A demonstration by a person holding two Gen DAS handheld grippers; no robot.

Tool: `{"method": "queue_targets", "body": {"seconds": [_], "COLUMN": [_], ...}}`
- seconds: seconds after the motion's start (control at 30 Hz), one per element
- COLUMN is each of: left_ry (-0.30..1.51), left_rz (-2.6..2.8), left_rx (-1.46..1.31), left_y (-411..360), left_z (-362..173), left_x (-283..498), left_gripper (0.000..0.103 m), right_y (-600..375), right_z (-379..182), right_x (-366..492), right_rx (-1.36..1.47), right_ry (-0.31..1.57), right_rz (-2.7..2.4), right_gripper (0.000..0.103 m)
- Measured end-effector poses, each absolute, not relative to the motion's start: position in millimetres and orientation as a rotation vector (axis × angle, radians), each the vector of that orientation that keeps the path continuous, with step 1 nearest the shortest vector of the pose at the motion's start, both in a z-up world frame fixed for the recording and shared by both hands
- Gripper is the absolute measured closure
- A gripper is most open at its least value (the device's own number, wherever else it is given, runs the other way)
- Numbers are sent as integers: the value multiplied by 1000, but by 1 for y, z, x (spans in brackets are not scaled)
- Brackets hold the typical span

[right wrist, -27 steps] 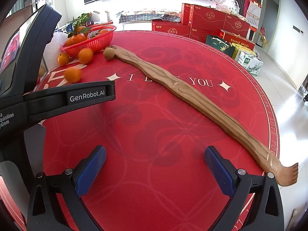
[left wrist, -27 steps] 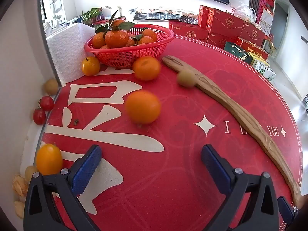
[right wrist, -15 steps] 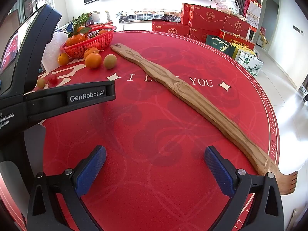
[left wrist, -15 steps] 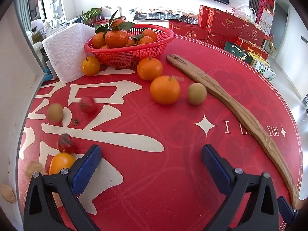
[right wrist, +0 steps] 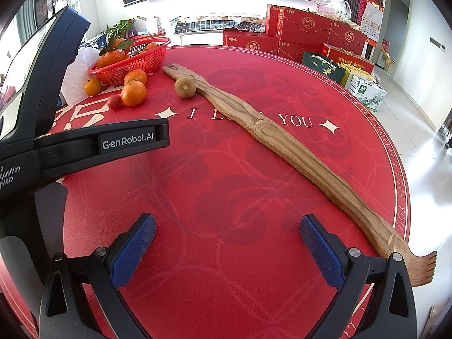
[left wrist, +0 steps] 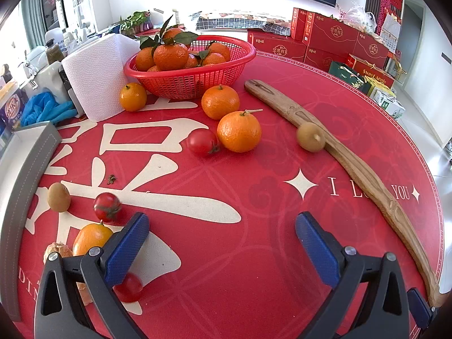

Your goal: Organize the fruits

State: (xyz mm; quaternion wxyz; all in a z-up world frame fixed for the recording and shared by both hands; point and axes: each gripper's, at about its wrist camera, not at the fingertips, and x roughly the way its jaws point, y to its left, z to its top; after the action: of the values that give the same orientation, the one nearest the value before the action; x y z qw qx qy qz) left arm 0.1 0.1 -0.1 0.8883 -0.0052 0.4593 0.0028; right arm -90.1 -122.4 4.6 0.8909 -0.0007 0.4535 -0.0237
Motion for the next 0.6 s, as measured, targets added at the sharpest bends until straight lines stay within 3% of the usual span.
{"method": "queue_targets", "body": {"seconds": [0.6], "left_ry": [954], "left_rz": [6], "left_rx": [-11], "left_y": [0], "left_z": [0], "left_x": [0], "left_gripper": [0], "right_y": [-121], "right_z": [5], "right_x": [-91], "right_rx": [-2], "right_ry": [942], "right_rz": [-49], "right_gripper": [1]}}
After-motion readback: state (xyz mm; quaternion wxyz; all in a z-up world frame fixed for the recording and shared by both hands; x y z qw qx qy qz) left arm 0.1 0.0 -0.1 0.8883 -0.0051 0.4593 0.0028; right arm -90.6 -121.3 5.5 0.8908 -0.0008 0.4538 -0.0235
